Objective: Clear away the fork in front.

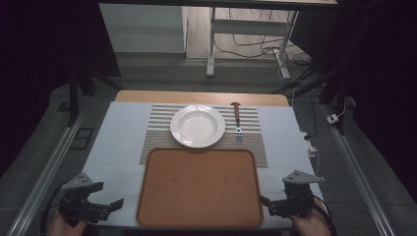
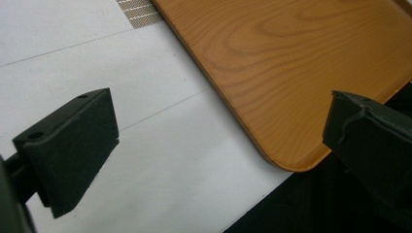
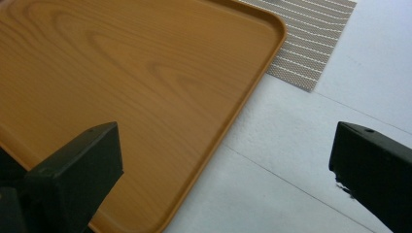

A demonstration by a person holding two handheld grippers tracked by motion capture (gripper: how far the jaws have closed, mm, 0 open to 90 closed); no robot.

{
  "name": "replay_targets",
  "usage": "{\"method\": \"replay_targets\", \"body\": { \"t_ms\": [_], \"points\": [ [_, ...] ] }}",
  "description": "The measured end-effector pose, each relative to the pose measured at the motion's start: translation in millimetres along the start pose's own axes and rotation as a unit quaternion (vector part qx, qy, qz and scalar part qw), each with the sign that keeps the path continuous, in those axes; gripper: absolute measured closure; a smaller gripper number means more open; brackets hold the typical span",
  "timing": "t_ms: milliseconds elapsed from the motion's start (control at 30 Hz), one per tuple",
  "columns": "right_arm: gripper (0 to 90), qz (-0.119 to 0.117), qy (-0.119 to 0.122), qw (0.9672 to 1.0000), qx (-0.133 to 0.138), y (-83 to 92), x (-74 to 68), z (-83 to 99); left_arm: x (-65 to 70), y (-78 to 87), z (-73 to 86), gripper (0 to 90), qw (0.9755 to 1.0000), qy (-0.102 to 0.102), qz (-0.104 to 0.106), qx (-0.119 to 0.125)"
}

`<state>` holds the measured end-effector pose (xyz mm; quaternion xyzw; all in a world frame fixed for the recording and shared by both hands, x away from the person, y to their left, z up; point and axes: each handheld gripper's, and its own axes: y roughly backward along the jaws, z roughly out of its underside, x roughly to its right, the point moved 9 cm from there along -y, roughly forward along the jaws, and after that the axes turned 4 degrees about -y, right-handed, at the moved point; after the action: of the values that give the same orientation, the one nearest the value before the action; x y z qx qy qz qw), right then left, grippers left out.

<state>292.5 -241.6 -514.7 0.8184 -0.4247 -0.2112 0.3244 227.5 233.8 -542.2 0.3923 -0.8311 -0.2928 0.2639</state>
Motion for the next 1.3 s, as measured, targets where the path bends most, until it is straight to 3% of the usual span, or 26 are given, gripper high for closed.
{"method": "replay_targets", "body": {
  "t_ms": [467, 733, 967, 1300],
  "points": [
    [0.0, 0.000, 0.040, 0.9986, -0.034, -15.8, -11.9, -3.4, 0.4, -0.5, 0.1, 0.0, 1.0000, -0.001, -0.001, -0.002],
    [0.0, 0.000, 0.059, 0.9974, -0.040, -25.5, -17.8, -7.2, 0.0, -0.7, 0.3, 0.0, 1.0000, 0.001, 0.001, -0.002],
    [0.0, 0.013, 0.090, 0.9947, -0.046, -34.9, -23.2, -13.8, 0.1, -1.1, 0.3, 0.0, 1.0000, 0.000, 0.001, -0.003],
    [0.0, 0.044, 0.136, 0.9877, -0.063, -50.4, -23.1, -21.6, 0.0, -1.5, 0.5, 0.0, 1.0000, 0.000, 0.002, -0.006]
  ]
}}
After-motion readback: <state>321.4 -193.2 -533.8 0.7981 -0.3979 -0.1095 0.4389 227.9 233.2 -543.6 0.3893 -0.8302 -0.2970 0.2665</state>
